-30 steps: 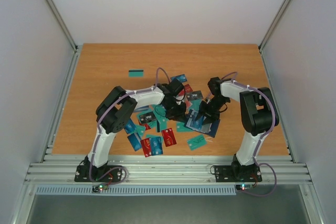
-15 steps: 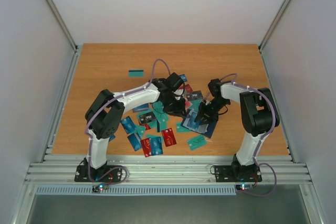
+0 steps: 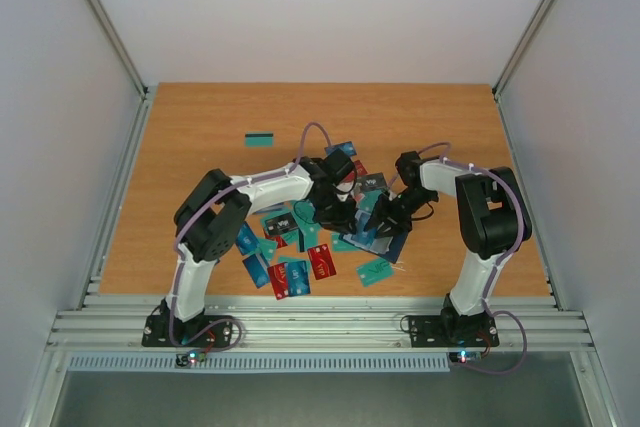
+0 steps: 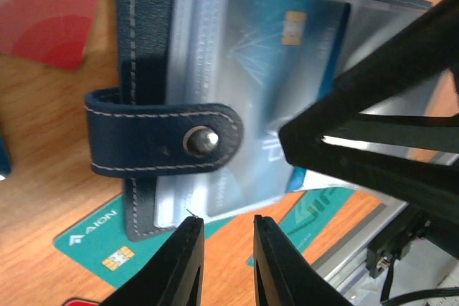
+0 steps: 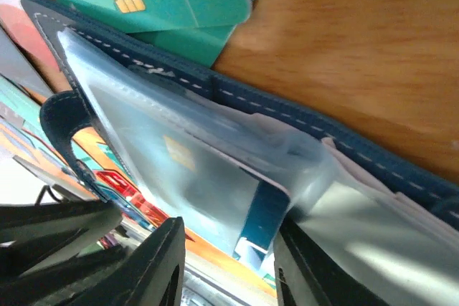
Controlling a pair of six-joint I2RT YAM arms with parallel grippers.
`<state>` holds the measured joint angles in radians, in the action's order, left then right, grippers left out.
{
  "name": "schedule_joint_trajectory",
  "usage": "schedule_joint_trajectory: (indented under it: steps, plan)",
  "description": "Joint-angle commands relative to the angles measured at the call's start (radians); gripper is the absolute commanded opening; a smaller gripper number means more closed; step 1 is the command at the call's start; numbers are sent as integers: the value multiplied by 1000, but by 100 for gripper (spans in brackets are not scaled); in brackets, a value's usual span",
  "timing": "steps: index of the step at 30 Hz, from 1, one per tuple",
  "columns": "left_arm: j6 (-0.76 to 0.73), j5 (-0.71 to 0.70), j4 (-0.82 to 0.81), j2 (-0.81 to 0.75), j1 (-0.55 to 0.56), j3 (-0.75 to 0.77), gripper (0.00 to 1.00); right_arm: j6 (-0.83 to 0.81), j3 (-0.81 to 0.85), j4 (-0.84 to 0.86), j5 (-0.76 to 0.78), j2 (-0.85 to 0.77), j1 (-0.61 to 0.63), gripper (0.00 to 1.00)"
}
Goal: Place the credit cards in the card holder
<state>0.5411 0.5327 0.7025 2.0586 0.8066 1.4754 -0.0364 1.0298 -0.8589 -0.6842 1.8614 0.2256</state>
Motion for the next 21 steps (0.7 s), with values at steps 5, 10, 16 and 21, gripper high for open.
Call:
schedule_joint_trajectory:
  steps: [5, 10, 16, 21]
  plan:
    - [-40, -72, 22, 19, -4, 5, 22, 0, -20, 49, 9, 15, 11, 43]
    - [-80, -86, 47, 43, -11, 25, 23, 6, -21, 23, 8, -15, 12, 46]
    - [-92, -55, 18, 58, -25, 14, 24, 34, -5, -35, 58, -35, 14, 48]
    - [-83, -12, -10, 66, -27, 2, 21, 68, -1, -72, 79, -48, 18, 48]
